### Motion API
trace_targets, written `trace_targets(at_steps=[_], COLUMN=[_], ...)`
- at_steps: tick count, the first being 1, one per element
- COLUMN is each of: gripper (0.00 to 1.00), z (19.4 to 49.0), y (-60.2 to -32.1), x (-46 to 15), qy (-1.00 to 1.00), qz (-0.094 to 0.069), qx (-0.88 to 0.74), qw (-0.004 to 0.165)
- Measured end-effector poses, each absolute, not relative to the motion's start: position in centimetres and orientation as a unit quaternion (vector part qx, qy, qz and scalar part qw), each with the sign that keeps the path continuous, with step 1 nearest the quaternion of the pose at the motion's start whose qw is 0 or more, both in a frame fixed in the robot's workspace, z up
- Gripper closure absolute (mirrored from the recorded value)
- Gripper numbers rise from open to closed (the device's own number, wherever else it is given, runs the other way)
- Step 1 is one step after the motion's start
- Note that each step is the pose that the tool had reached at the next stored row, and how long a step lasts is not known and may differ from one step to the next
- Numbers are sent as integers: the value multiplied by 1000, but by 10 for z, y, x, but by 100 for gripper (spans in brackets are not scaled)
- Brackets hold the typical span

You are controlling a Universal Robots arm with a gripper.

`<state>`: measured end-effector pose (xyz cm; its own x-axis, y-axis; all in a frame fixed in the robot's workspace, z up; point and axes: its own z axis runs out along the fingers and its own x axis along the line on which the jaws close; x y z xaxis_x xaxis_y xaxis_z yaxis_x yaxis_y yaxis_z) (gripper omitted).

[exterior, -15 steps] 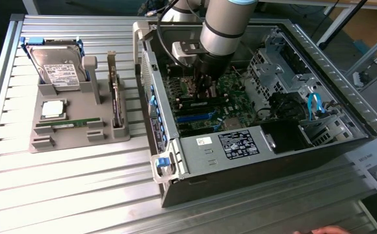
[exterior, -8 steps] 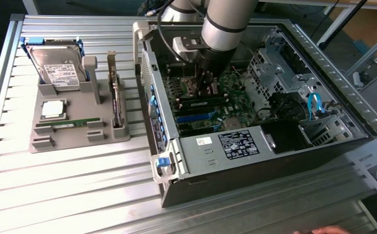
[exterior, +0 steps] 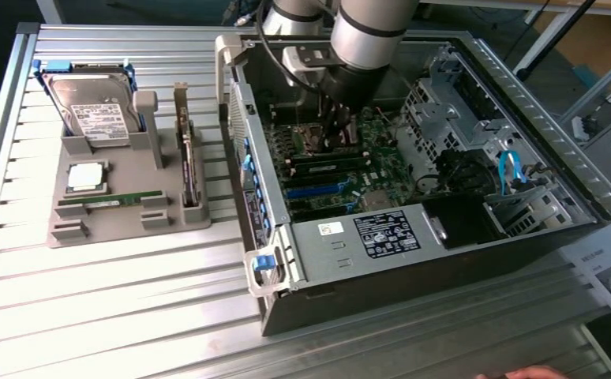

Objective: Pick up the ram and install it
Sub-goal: 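Press down the ram until it locks into place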

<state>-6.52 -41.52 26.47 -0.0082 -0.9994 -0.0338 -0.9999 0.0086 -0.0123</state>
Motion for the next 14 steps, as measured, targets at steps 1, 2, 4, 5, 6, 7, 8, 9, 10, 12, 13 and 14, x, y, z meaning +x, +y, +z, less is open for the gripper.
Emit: trace_targets(at_steps=[1, 2, 4, 5, 6, 7, 8, 9, 10, 12, 13, 14], gripper=[90, 90, 90, 90, 90, 90, 90, 90, 90, 90, 90, 90], z=[267, 270, 275, 277, 280, 282, 285, 287, 290, 296, 299, 301], y=[-415, -415, -415, -415, -415, -415, -415, -415, -415, -415, -415, -415], x=[-65, -65, -65, -65, -65, -65, -65, -65, -65, -64, -64, -64], qy=[710, 710, 710, 710, 710, 710, 710, 710, 710, 710, 710, 710], qz=[8, 8, 7, 7, 7, 7, 7, 7, 7, 7, 7, 7], qx=[-704, -704, -704, -704, -704, -704, -704, -704, -704, -704, -704, -704], qw=[16, 16, 16, 16, 16, 16, 16, 16, 16, 16, 16, 16])
